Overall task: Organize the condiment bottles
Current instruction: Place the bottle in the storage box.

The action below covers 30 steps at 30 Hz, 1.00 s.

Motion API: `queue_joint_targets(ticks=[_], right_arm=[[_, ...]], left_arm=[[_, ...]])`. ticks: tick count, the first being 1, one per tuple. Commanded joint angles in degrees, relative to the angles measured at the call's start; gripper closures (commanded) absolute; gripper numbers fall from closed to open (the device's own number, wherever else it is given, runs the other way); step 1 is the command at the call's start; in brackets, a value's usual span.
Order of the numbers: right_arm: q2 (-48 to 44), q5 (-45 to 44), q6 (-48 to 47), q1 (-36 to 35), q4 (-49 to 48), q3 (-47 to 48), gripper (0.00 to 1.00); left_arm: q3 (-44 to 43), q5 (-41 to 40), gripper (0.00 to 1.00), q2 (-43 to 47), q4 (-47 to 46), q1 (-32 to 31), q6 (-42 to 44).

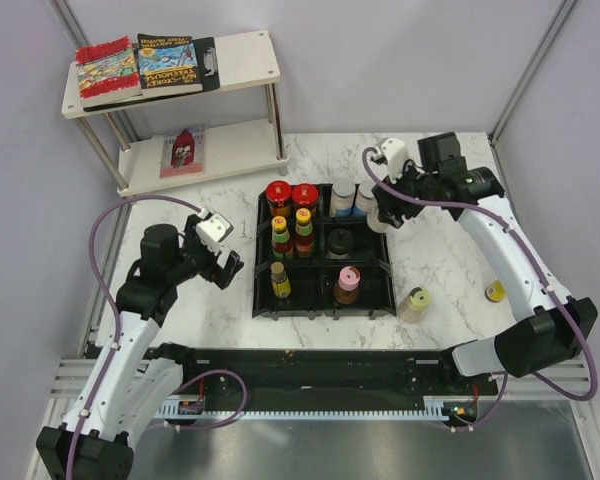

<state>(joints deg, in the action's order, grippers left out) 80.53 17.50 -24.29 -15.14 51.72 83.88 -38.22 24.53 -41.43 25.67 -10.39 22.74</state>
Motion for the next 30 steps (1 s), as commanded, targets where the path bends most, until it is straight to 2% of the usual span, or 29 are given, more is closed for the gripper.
queue_joint_targets(ticks=[1,10,20,28,30], right_arm=[[0.2,-1.2,3.9,-5.8,-0.9,4.4,1.00],[5.3,-3.6,4.2,-9.0,-3.6,1.4,1.00],[5.5,-4.3,3.3,-9.1,-9.0,-8.9,1.00],[5.6,-2.5,1.0,-9.0,-18.8,-18.7,1.00],[6.2,-1.9,0.7,-9.1,-19.3,-20.0,0.93]], left_arm=[[0.2,2.2,0.01,0.7,-0.6,0.5,-1.7],[0.2,2.4,0.01,0.9,-0.6,0.8,-1.6],[0.2,3.0,0.01,0.3,-0.6,0.8,-1.6],[0.2,2.9,0.01,0.6,-0.6,0.9,-1.5],[0.2,2.8,0.01,0.7,-0.5,0.9,-1.5]])
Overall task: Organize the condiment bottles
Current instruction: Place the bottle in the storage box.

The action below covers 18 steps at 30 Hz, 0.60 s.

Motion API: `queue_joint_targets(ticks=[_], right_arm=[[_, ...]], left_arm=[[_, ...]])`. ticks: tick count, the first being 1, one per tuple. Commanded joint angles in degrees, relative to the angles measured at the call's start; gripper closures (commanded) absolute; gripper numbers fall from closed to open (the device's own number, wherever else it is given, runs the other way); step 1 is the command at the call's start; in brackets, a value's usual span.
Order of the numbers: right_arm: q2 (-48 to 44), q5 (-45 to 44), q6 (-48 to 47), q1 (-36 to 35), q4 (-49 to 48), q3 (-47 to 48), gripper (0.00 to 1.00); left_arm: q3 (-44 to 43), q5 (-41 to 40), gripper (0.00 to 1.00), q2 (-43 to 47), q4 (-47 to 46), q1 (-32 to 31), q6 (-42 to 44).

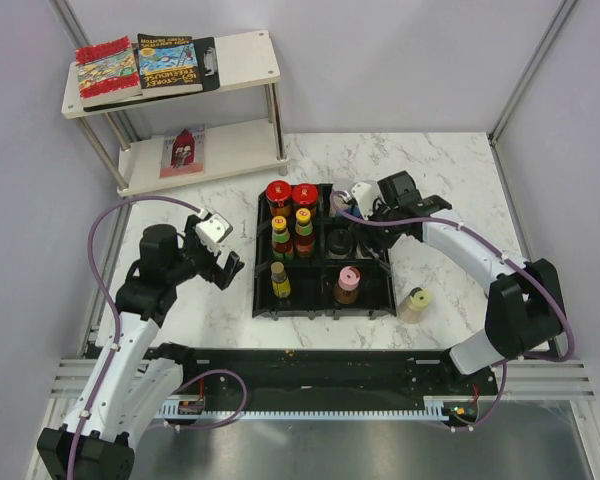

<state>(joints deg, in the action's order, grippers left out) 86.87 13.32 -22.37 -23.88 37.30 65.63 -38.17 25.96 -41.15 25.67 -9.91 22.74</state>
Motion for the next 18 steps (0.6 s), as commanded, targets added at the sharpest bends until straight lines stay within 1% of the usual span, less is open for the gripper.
queue_joint_targets(ticks=[1,2,3,4,6,7,9,10,12,13,17,18], right_arm=[[0.1,2.4,-1.4,-0.3,-4.8,-1.9,0.76],[0.4,2.6,-1.4,-0.2,-4.5,-2.3,0.64],[0.7,2.8,-2.3,-0.3,-3.6,-2.3,0.55],[0.8,3.2,-2.8,-0.4,-3.0,-2.3,0.40],[0.5,3.5,-4.3,-0.4,-1.0,-2.1,0.27],[0.2,3.6,-4.9,-0.3,-0.1,-1.7,0.19],[-1.2,3.2,-5.5,-0.4,2.1,-1.5,0.14],[-1.8,2.9,-5.8,-0.3,2.9,-1.2,0.09],[-4.2,2.0,-6.2,-0.3,5.7,-0.7,0.05],[-5.3,0.1,-6.3,-0.3,6.4,-0.1,0.02],[-12.1,-7.2,-4.0,1.5,8.6,2.0,0.02],[-13.1,-8.4,-3.6,3.6,9.5,2.6,0.02]], left_arm=[[0.1,1.5,0.01,0.5,-0.5,0.4,-1.5],[0.1,1.5,0.01,0.4,-0.5,0.3,-1.5],[0.1,1.7,0.01,0.5,-0.6,0.4,-1.5],[0.1,1.6,0.01,0.5,-0.5,0.3,-1.5],[0.1,1.5,0.01,0.4,-0.5,0.4,-1.5],[0.1,1.6,0.01,0.5,-0.5,0.3,-1.5],[0.1,1.6,0.01,0.5,-0.5,0.3,-1.5],[0.2,1.6,0.01,0.5,-0.5,0.3,-1.5],[0.2,1.7,0.01,0.5,-0.5,0.4,-1.5],[0.2,1.6,0.01,0.5,-0.5,0.5,-1.5],[0.1,1.7,0.01,0.6,-0.5,0.4,-1.5],[0.1,1.7,0.01,0.7,-0.4,0.4,-1.5]])
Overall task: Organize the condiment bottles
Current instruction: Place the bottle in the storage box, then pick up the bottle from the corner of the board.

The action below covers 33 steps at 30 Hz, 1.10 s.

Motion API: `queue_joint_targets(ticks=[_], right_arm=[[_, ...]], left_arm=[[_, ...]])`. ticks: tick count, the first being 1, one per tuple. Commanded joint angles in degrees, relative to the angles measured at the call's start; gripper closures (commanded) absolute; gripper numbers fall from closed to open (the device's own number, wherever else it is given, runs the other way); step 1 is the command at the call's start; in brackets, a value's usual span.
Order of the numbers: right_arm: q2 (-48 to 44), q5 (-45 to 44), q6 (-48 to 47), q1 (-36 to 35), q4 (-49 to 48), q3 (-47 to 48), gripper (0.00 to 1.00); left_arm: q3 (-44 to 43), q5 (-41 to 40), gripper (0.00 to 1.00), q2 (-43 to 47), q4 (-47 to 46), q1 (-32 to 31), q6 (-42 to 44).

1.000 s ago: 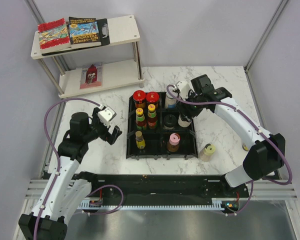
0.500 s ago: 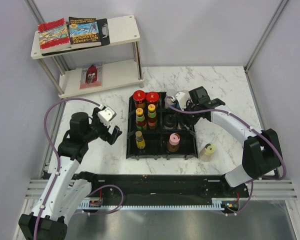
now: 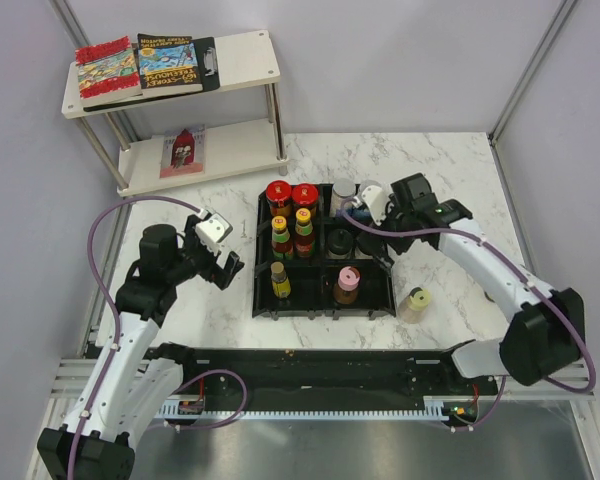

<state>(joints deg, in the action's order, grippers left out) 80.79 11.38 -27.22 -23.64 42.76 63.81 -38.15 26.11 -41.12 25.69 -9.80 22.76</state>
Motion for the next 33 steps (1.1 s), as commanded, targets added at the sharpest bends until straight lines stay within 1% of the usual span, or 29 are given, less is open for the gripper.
queue_joint_targets(ticks=[1,2,4,5,7,8,10,11,17,23,26,29,33], right_arm=[[-8.0,-7.5,1.6,4.6,4.5,5.6,0.02],[-9.5,-9.8,1.6,8.0,5.0,6.1,0.02],[-10.7,-11.0,1.0,12.5,5.8,6.8,0.02],[-11.3,-10.7,-0.2,17.6,6.4,6.6,0.02],[-11.4,-10.0,-1.5,22.8,6.7,5.7,0.02],[-11.3,-8.1,-3.2,28.0,7.1,5.1,0.02],[-11.1,-6.5,-4.8,32.2,7.5,3.4,0.02],[-10.7,-5.7,-5.5,36.3,7.8,2.9,0.02],[-9.1,0.8,-12.4,50.2,8.8,1.1,0.02],[-7.1,4.8,-19.5,58.4,11.4,-1.0,0.03],[-6.5,6.5,-22.6,60.5,12.9,-2.6,0.06],[-7.1,6.8,-24.5,60.9,14.2,-4.3,0.10],[-7.1,6.7,-25.3,61.6,14.2,-5.5,0.15]], left_arm=[[0.1,1.5,0.01,0.7,-0.5,0.4,-1.5],[0.1,1.6,0.01,0.8,-0.5,0.4,-1.4],[0.1,1.7,0.00,1.0,-0.6,0.4,-1.5],[0.1,1.8,0.01,1.0,-0.4,0.4,-1.5],[0.1,1.8,0.01,1.0,-0.5,0.4,-1.5],[0.1,2.0,0.01,1.0,-0.4,0.4,-1.5],[0.1,2.5,0.00,1.0,-0.4,0.3,-1.3],[0.1,2.5,0.01,1.0,-0.4,0.4,-1.4],[0.0,3.0,0.01,0.9,-0.1,0.4,-1.5],[0.0,2.7,0.01,0.5,-0.2,0.4,-1.4],[0.1,2.7,0.01,0.3,-0.1,0.3,-1.4],[-0.1,2.8,0.01,0.1,-0.1,0.3,-1.4],[0.0,2.7,0.01,0.2,-0.1,0.4,-1.4]])
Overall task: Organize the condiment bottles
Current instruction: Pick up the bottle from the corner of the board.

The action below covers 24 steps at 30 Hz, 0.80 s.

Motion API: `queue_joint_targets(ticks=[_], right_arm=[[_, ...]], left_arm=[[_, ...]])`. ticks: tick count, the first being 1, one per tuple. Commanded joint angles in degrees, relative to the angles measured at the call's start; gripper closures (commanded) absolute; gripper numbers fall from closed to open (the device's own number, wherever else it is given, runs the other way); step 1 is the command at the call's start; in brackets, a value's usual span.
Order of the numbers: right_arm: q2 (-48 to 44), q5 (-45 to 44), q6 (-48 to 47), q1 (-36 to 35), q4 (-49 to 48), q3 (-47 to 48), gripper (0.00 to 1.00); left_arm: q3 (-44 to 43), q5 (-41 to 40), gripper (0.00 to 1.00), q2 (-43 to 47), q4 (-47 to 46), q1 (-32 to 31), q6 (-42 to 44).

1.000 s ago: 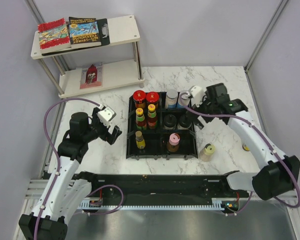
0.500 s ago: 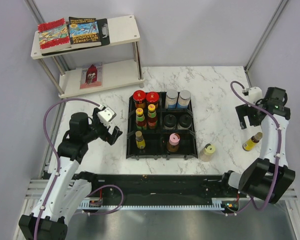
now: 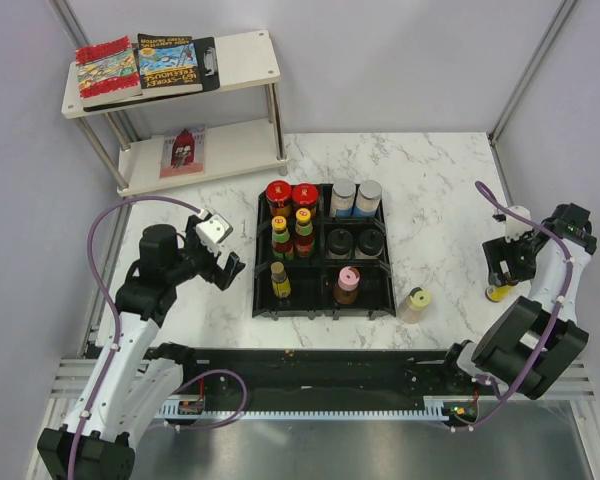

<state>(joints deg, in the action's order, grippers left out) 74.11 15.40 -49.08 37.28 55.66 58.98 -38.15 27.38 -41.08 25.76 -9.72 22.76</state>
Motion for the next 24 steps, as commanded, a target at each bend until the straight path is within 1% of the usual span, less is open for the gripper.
queue_joint_targets(ticks=[1,6,10,13,14,16,17,19,20,22,23,24], right_arm=[[0.1,2.7,-3.5,1.0,1.3,-0.6,0.17],[2.1,2.8,-3.7,3.2,1.4,0.2,0.25],[2.5,3.1,-4.4,4.4,1.6,0.3,0.29],[2.6,3.3,-4.6,4.4,2.0,0.8,0.37],[2.7,3.4,-4.6,4.4,2.0,1.0,0.44],[3.1,3.5,-4.7,4.5,2.2,1.6,0.53],[3.1,3.6,-4.7,4.5,2.2,2.0,0.61],[3.7,3.6,-4.8,4.5,2.6,2.6,0.70],[3.8,3.6,-4.8,4.5,2.8,2.9,0.80],[3.8,3.7,-5.0,4.4,3.3,3.6,0.90],[3.9,3.8,-5.1,4.4,3.5,3.8,0.99],[3.6,3.9,-5.5,4.4,3.9,4.3,1.00]], left_arm=[[0.0,1.5,0.01,0.0,-0.3,0.3,-1.4],[0.1,1.5,0.01,0.1,-0.3,0.3,-1.3],[0.1,1.5,0.01,-0.1,-0.3,0.3,-1.3],[0.1,1.7,0.01,-0.1,-0.3,0.3,-1.3],[0.1,1.7,0.01,-0.1,-0.2,0.3,-1.3],[0.1,1.6,0.01,-0.1,-0.3,0.3,-1.3],[0.1,1.6,0.01,-0.1,-0.2,0.2,-1.3],[0.1,1.6,0.01,-0.1,-0.3,0.3,-1.3],[0.1,1.5,0.01,-0.1,-0.2,0.3,-1.3],[0.0,1.5,0.01,-0.1,-0.3,0.2,-1.2],[0.0,1.6,0.01,-0.1,-0.2,0.2,-1.3],[0.0,1.6,0.01,-0.1,-0.2,0.2,-1.3]])
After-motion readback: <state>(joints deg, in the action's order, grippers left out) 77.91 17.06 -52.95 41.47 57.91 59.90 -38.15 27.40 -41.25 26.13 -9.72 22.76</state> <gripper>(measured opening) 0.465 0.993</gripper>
